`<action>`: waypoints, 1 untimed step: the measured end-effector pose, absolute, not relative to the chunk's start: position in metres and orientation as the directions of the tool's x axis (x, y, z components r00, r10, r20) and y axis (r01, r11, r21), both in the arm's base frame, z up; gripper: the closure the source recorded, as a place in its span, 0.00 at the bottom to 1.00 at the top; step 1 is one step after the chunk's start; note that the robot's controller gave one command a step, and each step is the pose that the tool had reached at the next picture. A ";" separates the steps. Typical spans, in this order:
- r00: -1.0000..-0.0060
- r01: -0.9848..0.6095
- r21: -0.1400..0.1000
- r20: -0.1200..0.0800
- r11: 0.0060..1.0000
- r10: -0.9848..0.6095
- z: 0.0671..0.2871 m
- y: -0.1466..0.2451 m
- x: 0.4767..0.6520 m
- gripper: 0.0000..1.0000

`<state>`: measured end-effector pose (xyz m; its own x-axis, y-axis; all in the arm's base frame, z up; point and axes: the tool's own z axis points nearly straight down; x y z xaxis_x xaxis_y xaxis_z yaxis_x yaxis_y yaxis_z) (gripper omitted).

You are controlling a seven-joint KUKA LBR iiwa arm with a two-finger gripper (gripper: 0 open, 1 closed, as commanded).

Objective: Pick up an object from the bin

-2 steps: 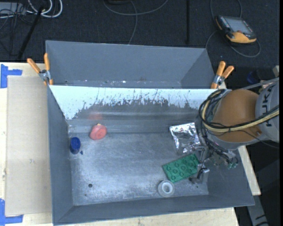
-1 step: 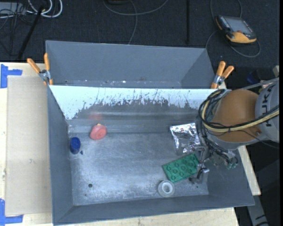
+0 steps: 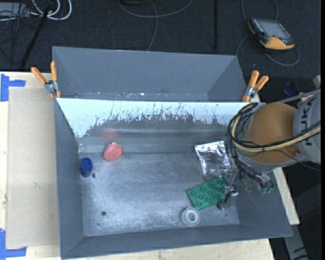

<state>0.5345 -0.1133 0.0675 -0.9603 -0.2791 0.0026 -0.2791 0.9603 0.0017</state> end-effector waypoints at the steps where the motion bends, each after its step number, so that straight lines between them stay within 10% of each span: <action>1: -0.960 -0.281 -0.002 -0.004 0.960 -0.281 0.108 -0.113 0.536 1.00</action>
Offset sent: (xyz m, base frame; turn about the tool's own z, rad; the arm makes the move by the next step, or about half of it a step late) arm 0.0001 -0.0001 0.0393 0.0000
